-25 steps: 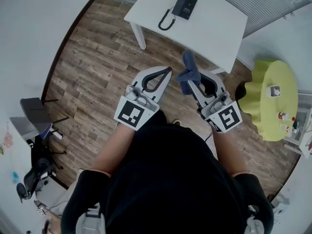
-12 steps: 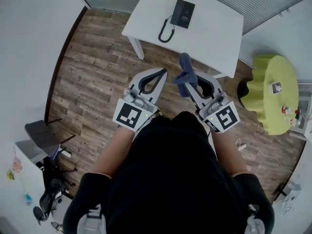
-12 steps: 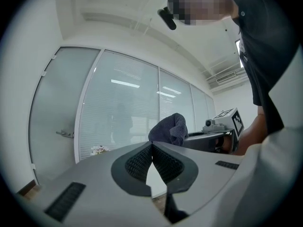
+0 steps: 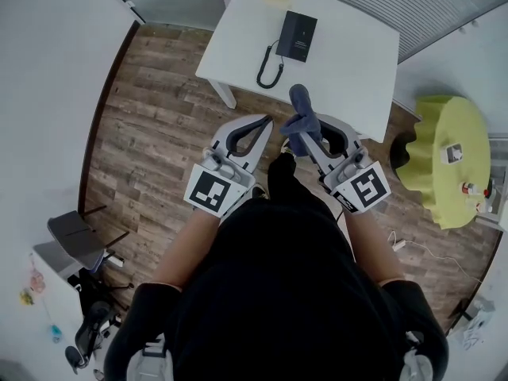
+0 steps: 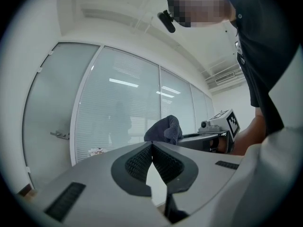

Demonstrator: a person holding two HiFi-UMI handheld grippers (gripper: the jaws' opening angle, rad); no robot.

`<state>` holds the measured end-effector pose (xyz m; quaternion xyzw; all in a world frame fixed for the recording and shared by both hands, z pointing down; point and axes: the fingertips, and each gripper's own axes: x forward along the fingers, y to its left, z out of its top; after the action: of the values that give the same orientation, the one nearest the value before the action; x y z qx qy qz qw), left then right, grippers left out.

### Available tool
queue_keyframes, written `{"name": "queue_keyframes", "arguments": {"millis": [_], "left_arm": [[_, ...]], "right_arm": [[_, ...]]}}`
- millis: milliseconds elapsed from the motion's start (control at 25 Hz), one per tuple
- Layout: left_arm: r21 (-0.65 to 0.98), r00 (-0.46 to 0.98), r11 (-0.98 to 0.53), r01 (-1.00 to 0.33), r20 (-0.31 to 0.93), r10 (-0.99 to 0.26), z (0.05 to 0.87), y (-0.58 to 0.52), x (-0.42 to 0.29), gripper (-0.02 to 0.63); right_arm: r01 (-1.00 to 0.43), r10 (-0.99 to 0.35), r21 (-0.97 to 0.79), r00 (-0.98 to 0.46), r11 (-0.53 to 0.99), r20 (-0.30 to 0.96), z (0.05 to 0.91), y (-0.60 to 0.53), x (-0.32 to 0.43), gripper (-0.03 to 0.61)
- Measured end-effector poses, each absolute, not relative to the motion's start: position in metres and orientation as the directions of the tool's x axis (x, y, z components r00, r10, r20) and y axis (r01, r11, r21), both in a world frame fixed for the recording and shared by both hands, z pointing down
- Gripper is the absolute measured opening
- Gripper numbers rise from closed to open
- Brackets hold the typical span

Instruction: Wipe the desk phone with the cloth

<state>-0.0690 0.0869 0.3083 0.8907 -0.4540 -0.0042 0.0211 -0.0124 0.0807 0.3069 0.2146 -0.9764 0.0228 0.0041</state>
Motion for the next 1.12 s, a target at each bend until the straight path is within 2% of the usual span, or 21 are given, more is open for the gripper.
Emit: {"name": "queue_keyframes", "arguments": {"millis": [600,800,1120], "left_arm": [[0.03,0.564,-0.563,-0.826,0.096,-0.82,0.319,-0.077,-0.058,0.011],[0.028,0.578,-0.581,-0.814,0.141,-0.804,0.335,-0.114,-0.045,0.011],[0.022,0.617,-0.624,-0.781,0.178,-0.767,0.361,-0.172,-0.043,0.011]], "right_arm": [[-0.407,-0.403,-0.082,-0.913,0.91,0.064,0.334,-0.085,0.004,0.103],[-0.439,-0.426,-0.11,-0.896,0.892,0.124,0.361,-0.125,0.02,0.103],[-0.517,-0.491,-0.015,-0.822,0.856,0.287,0.406,-0.19,0.026,0.103]]}}
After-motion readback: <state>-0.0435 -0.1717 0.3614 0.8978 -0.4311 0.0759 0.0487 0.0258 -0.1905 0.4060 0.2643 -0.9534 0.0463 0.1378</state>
